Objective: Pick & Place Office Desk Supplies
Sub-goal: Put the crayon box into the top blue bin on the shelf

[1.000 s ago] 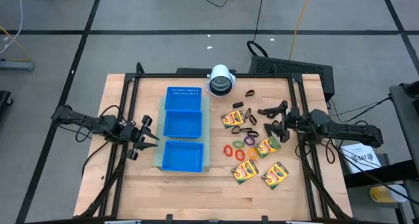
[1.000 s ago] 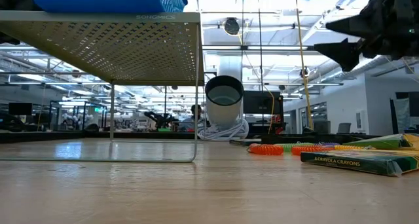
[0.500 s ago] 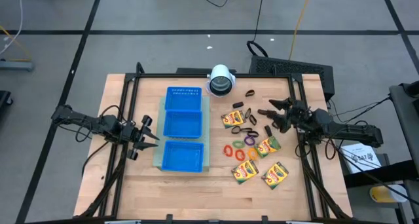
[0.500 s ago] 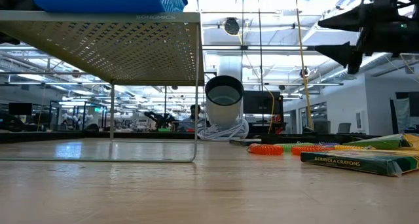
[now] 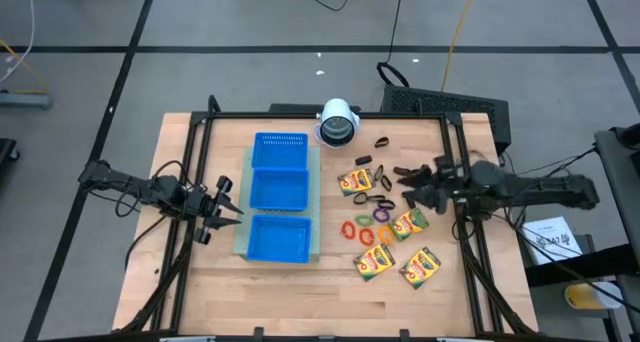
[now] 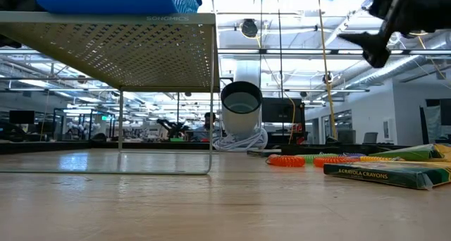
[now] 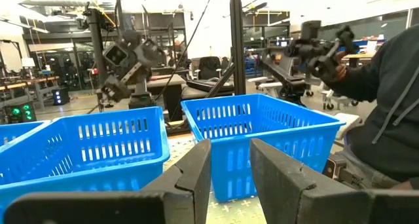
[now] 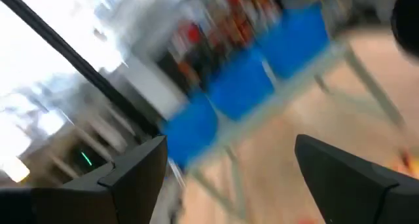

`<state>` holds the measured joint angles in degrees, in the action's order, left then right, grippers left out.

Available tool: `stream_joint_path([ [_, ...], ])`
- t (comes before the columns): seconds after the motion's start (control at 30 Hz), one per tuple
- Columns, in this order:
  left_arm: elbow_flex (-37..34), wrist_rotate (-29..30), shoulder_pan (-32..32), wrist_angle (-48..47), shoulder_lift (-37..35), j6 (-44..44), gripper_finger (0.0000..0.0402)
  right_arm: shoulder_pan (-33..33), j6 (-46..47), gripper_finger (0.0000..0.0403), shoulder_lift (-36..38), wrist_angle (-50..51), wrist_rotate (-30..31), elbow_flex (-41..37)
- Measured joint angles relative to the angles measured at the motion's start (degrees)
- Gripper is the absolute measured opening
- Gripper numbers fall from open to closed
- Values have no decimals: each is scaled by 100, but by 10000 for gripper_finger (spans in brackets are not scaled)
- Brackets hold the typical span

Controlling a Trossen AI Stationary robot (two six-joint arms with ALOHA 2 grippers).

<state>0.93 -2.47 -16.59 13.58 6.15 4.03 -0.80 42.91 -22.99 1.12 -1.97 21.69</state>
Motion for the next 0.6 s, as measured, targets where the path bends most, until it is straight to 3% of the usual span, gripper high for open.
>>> stream_joint_path([
  [0.17,-1,0,1,0,-2,0,115,-199,311,322,-1549,3674,-129,1429],
  [0.3,0,1,-1,3,-2,0,115,-205,991,322,-2226,5484,-133,1635],
  [0.43,0,-1,-1,-1,0,0,115,-211,1650,322,-2341,5916,-183,1455],
  [0.6,0,-1,0,1,0,0,115,-337,2306,322,-2198,5217,-494,890],
])
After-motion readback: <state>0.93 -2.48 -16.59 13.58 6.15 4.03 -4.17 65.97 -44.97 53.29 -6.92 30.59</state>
